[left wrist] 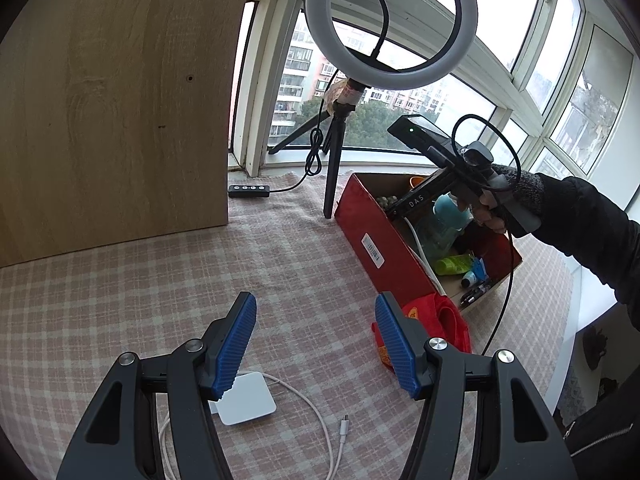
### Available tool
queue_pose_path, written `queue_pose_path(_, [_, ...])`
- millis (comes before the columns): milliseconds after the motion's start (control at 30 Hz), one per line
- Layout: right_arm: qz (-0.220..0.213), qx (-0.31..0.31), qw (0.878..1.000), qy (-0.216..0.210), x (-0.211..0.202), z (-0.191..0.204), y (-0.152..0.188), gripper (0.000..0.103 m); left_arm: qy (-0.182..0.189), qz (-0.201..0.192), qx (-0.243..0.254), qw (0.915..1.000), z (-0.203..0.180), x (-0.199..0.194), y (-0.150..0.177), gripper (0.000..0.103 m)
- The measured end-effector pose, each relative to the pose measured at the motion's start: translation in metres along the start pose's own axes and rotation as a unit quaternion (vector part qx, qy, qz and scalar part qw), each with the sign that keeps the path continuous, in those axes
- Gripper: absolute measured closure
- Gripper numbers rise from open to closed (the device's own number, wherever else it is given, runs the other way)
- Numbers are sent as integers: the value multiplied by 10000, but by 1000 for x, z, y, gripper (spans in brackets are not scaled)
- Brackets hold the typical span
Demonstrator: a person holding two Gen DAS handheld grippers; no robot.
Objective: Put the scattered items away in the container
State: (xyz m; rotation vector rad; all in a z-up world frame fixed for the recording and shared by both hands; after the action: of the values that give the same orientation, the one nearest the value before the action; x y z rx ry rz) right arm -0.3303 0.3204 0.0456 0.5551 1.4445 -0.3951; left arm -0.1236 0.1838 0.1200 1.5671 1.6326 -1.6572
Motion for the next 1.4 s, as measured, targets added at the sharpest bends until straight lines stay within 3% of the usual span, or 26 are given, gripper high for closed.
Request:
queue_pose_path(167, [-80,219,9996,-142,-5,-11,9,71,-4,-6,32,10000,-1,-1,0,43])
queue_pose_path(300, [4,290,9983,-499,-1,-6,21,71,12,-12,-3,10000,1,0,1,43])
queue_pose_path(400, [-216,320,9984,-420,-4,-4,26,72,23,-7,-10,10000,1,1,1,43])
queue_pose_path(600, [-582,773,9947,-357,-8,-37,4,72,24,-3,27,10000,1,1,0,43])
queue_pose_path(900, [-390,473,9978,-240,10,-25,-10,72,-7,25,-25,10000,5,2,1,43])
queue_pose_path(1000, [-329,436,9984,-161,10,-22,-11,83,-6,36,-11,10000,4,3,1,43])
queue_pose_path(1133, [-246,383,9989,-99,14,-20,-11,88,-11,23,0,10000,4,2,0,43])
queue_pose_path(1400, [-193,192,9994,-195,9,-13,-5,88,-19,26,-7,10000,4,2,1,43])
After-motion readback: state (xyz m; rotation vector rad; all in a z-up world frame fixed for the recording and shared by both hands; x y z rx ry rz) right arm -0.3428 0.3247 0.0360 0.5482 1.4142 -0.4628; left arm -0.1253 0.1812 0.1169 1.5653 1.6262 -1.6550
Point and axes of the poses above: each gripper's, at about its wrist camera, not at the fingertips, and x roughly the way its jaws point, z to its left, y to its underside, the point moved 3 cm from there along x, roughly the way its jaws point, and after that the axes turned 13 degrees about z, right-handed, at the moved point
